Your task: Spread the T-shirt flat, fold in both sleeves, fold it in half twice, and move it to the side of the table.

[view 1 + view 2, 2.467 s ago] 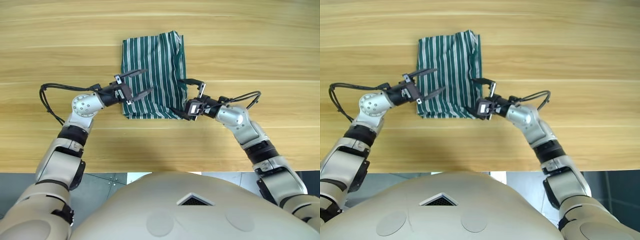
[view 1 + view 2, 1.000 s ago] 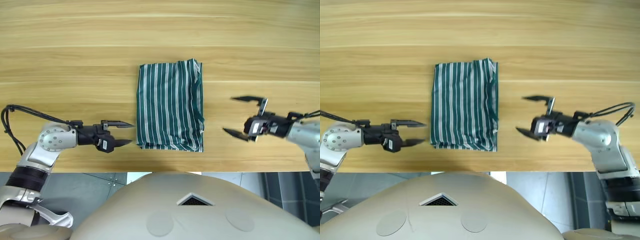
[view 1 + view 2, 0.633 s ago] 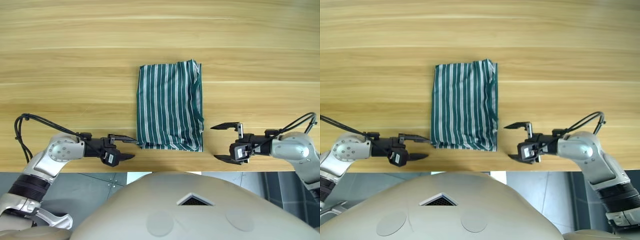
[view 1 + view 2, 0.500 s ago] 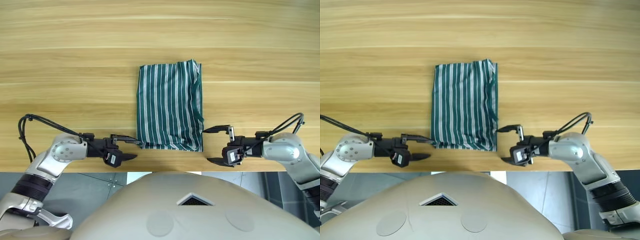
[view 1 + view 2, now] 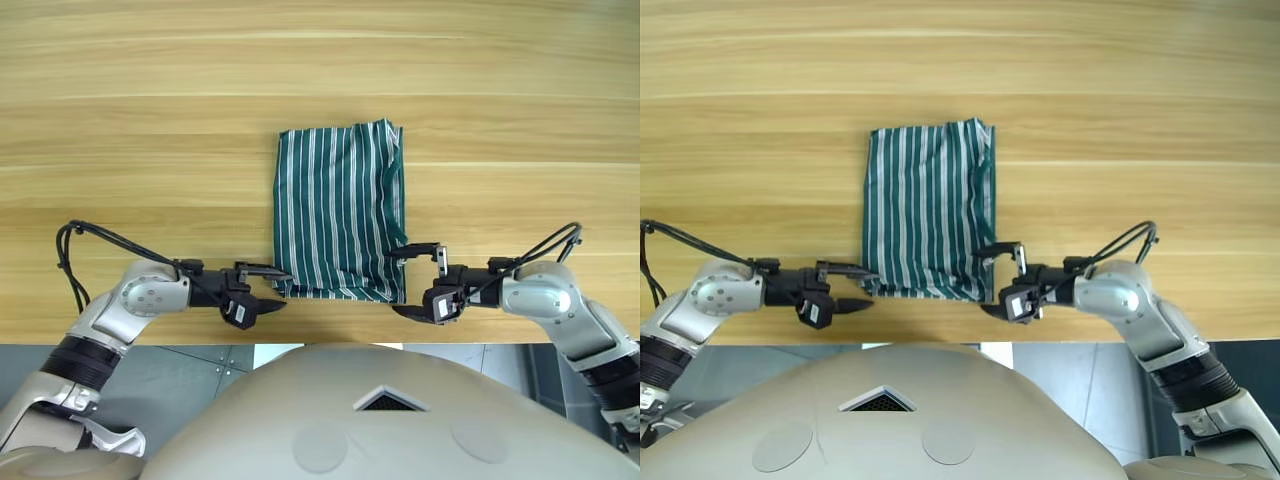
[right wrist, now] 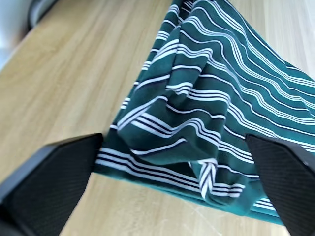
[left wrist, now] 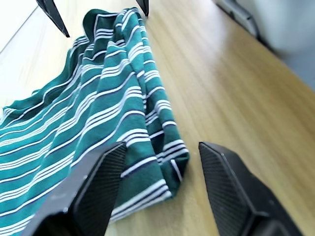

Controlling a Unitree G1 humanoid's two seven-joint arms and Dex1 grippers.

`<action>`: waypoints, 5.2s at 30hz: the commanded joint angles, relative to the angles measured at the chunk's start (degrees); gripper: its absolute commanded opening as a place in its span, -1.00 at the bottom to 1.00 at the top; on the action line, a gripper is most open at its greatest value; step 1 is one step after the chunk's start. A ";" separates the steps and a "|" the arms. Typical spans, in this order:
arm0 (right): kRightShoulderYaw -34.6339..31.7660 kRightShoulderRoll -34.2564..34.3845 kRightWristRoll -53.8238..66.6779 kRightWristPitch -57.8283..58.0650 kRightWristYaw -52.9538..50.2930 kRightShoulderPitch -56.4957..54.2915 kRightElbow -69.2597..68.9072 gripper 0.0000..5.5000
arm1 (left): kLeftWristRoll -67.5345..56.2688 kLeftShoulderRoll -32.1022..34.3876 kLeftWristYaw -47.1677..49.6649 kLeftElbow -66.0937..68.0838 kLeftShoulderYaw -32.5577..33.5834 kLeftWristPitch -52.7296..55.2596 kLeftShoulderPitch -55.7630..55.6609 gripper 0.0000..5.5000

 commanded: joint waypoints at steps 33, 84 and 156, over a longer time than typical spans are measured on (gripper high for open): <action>2.48 -2.70 -4.10 3.29 -0.19 0.26 4.26 -0.58 | 7.89 2.09 2.14 7.47 -5.18 -2.17 -2.87 -1.00; -8.72 -1.96 14.50 2.64 2.21 -2.02 -4.40 -0.98 | -25.22 3.93 -5.53 -13.57 3.46 3.62 3.60 -1.00; -20.43 40.12 13.67 -12.06 -6.16 -48.01 67.92 0.58 | -32.14 -33.74 -2.67 62.08 43.43 11.65 -49.57 -0.22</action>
